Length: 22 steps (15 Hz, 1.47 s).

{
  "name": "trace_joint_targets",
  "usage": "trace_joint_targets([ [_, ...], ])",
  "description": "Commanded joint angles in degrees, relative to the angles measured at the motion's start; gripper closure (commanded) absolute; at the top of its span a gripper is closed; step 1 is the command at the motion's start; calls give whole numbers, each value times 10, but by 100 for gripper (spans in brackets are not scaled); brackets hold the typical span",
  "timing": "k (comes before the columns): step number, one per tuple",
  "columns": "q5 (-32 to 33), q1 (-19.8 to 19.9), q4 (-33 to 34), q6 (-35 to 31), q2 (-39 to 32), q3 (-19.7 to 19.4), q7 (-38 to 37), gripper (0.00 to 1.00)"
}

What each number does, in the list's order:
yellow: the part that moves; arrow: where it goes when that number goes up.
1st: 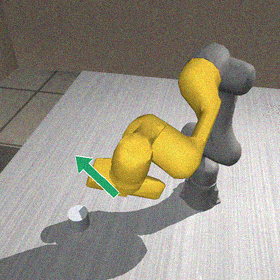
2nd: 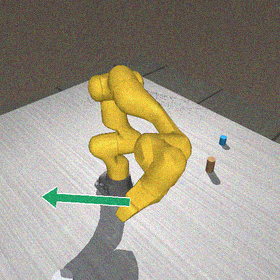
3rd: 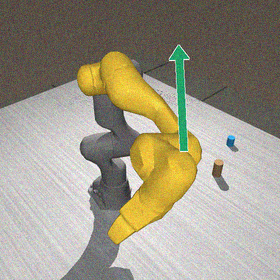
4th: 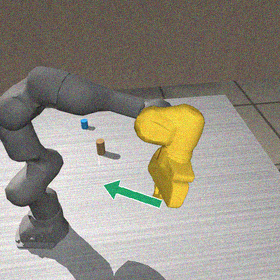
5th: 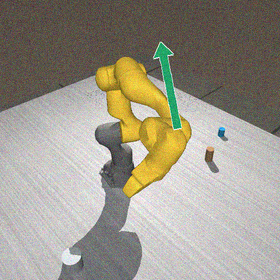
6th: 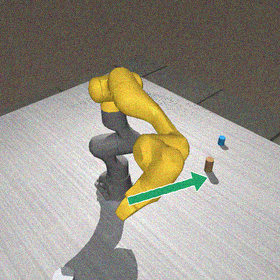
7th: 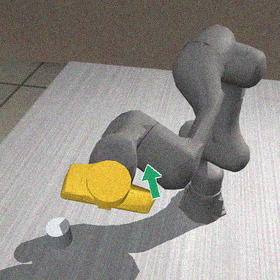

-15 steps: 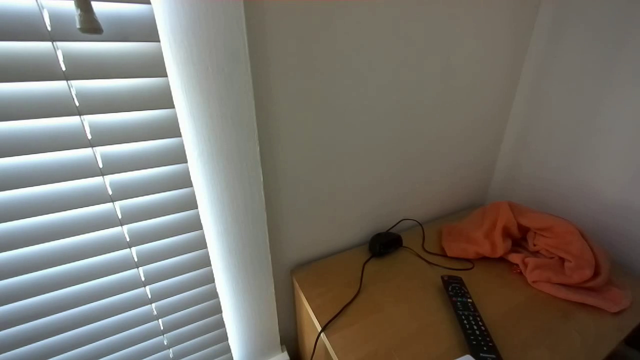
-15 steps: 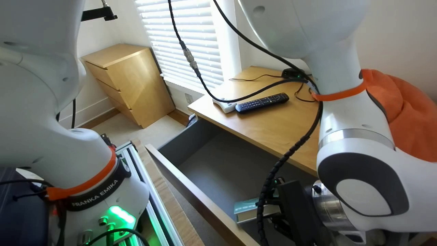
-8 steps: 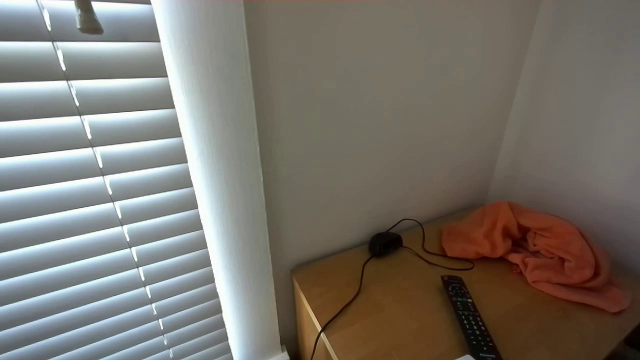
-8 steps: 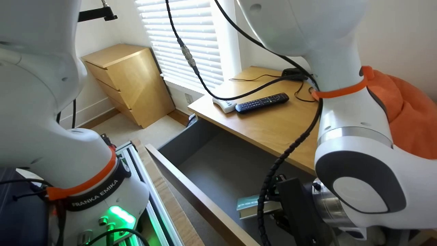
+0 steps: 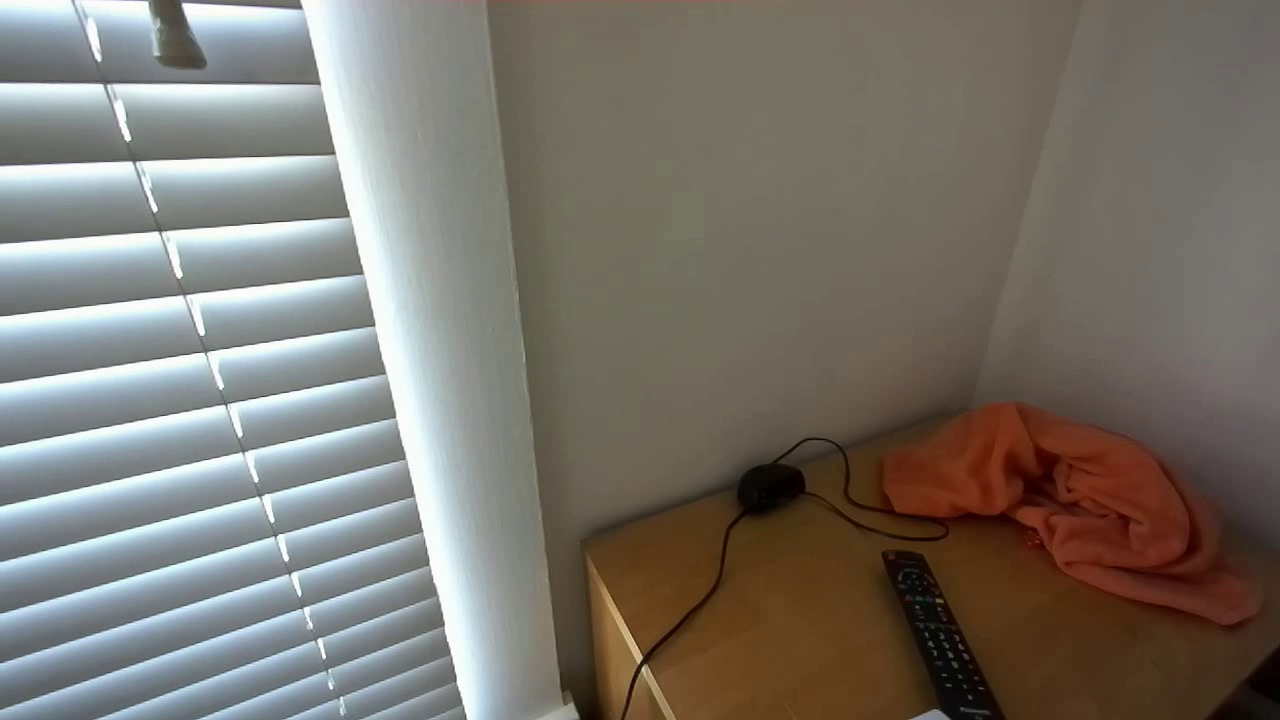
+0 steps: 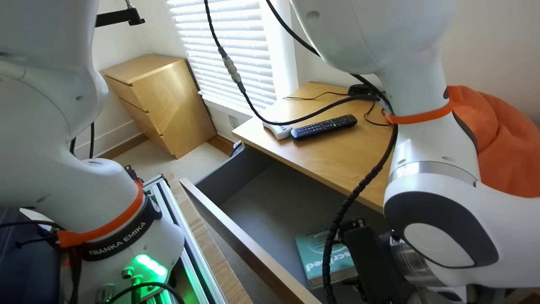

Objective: Put the blue book in the drawer

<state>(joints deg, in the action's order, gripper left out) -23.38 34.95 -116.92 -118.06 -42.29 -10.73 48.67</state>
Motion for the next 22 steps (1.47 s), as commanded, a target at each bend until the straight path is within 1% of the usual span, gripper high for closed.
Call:
trace_joint_targets([
  [1, -12, 20, -13, -19, 4, 18, 2, 0],
  [6, -20, 27, -18, -20, 10, 27, 4, 0],
  [8, -12, 18, -38, -35, 31, 23, 2, 0],
  [10, -8, -1, -80, -101, 67, 16, -11, 0],
  [12, 2, -12, -123, -162, 106, 16, -7, 0],
  [13, 6, -18, -144, -183, 127, 16, -9, 0],
  [19, 21, -59, -253, -269, 239, 12, -13, 0],
  [22, 27, -78, -289, -285, 287, 7, -21, 0],
])
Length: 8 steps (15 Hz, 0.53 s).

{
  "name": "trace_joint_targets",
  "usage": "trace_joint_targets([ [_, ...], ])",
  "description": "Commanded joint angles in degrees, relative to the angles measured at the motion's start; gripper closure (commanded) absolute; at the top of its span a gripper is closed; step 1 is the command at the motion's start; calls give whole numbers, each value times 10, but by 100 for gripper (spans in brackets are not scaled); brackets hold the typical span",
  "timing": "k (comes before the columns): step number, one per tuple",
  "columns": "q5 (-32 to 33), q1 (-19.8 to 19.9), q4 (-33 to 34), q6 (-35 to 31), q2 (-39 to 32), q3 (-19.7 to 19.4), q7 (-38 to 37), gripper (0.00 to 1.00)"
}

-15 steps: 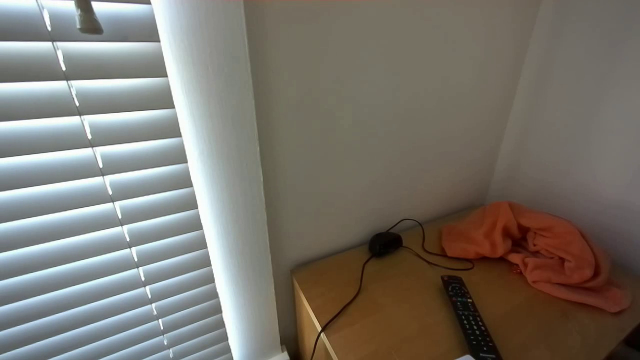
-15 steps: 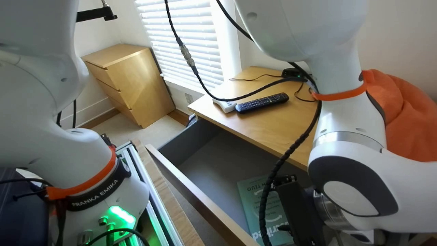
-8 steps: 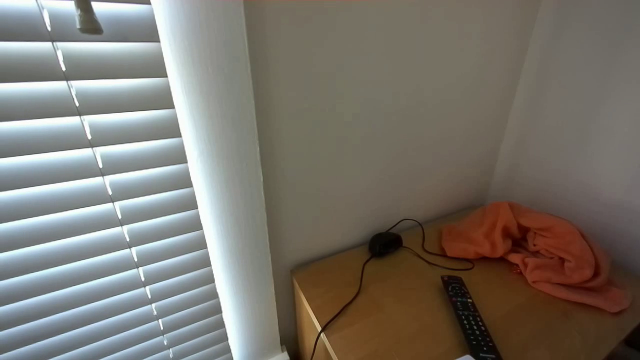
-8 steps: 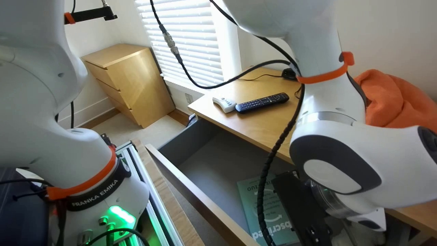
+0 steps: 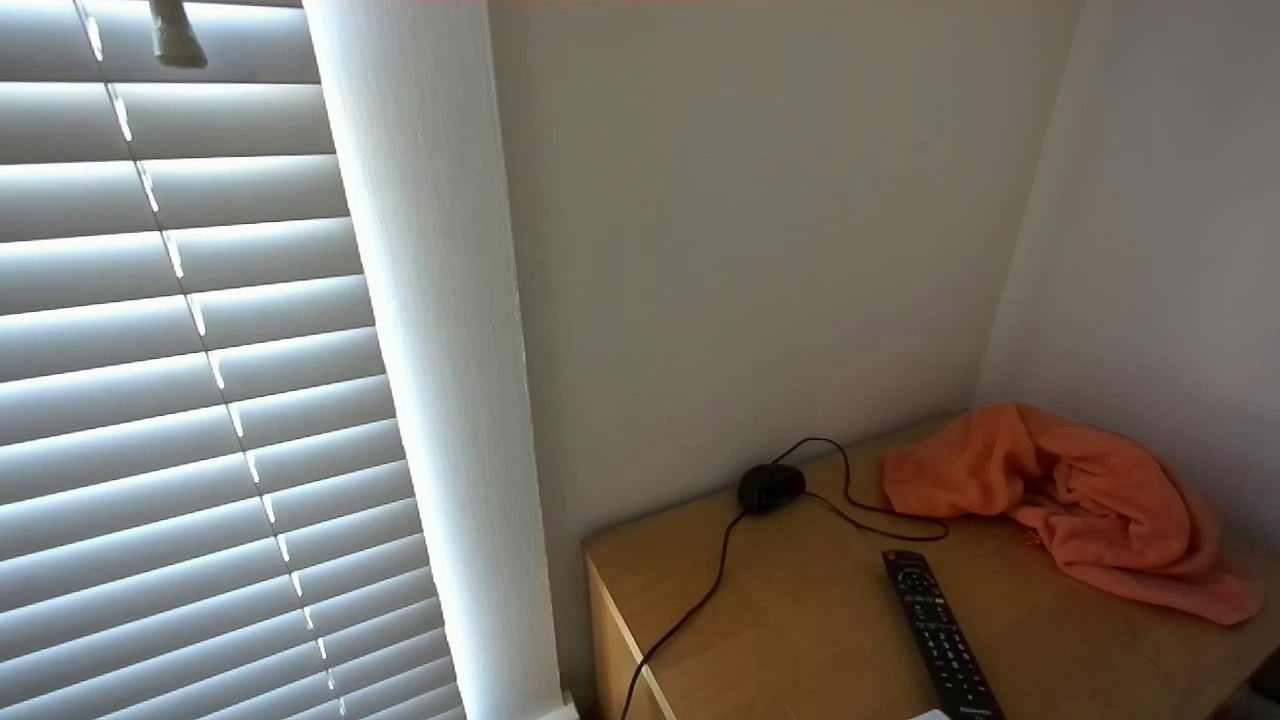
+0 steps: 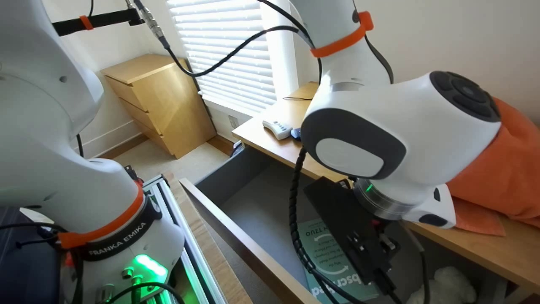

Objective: Put the blue book in the drawer

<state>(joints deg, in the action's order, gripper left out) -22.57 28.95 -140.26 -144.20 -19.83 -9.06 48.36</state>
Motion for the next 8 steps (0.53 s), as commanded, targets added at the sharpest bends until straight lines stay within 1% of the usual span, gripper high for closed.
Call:
trace_joint_targets([
  [1, 22, -24, -64, -28, 74, -12, -21, 0],
  [6, 32, -47, -95, -25, 125, -25, -56, 0],
  [7, 14, -42, -66, -16, 93, -20, -34, 0],
  [8, 15, -46, -71, -16, 101, -22, -37, 0],
])
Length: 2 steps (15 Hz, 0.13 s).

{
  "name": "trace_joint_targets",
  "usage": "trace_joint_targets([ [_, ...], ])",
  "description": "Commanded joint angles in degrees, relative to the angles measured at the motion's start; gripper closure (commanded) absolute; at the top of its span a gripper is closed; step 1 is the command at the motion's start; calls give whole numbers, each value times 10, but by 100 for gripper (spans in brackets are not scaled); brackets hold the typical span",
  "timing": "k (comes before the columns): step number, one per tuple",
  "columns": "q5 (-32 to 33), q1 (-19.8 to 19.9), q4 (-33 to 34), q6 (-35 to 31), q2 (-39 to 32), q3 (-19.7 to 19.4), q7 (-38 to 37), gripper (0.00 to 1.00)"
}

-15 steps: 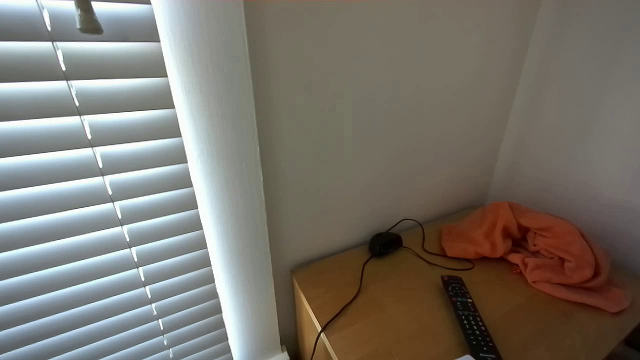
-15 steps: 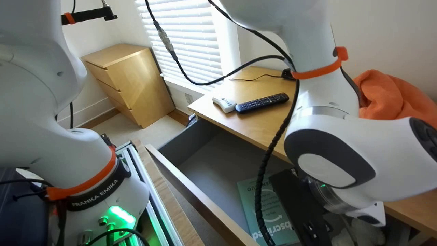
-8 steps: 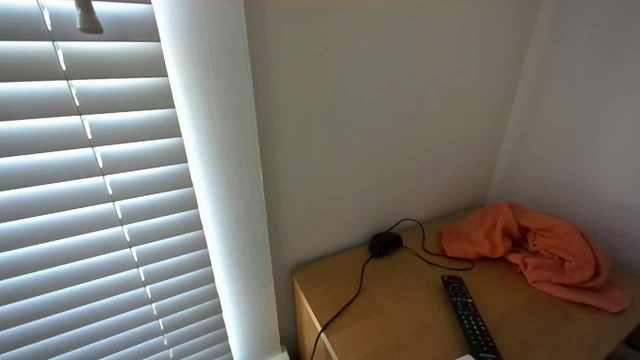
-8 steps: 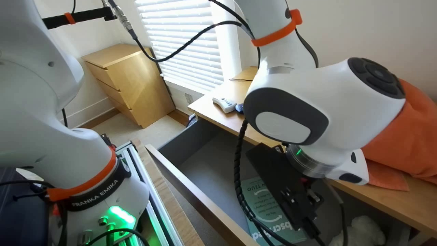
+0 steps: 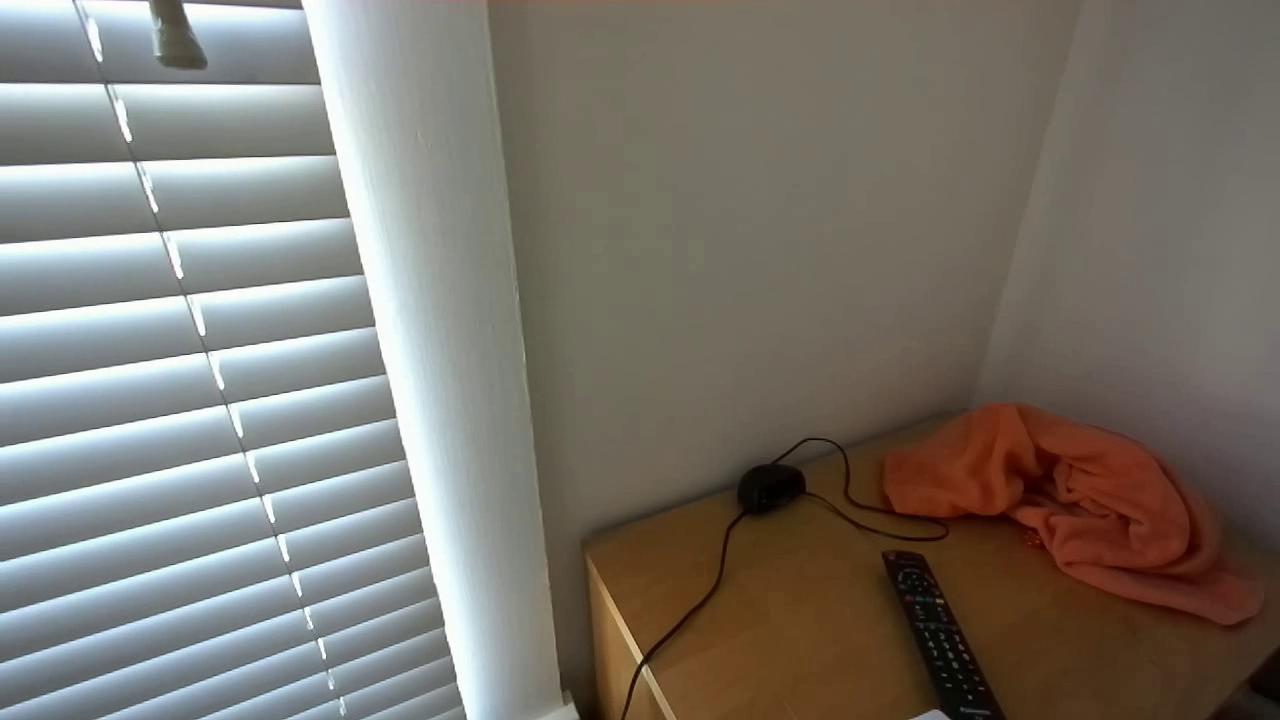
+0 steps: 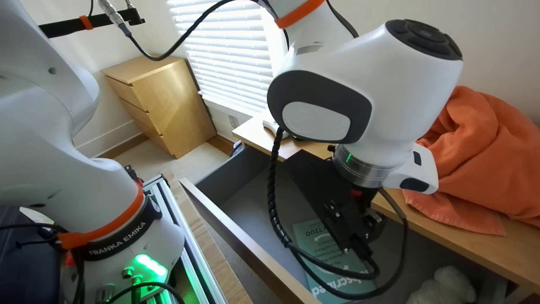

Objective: Put the blue book in the drawer

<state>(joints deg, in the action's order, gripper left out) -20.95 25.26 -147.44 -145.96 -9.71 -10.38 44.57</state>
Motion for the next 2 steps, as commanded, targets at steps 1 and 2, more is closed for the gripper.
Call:
trace_joint_targets([
  [1, -1, -12, -3, 1, 6, -11, -2, 0],
  [2, 0, -14, -6, 1, 9, -12, -3, 0],
])
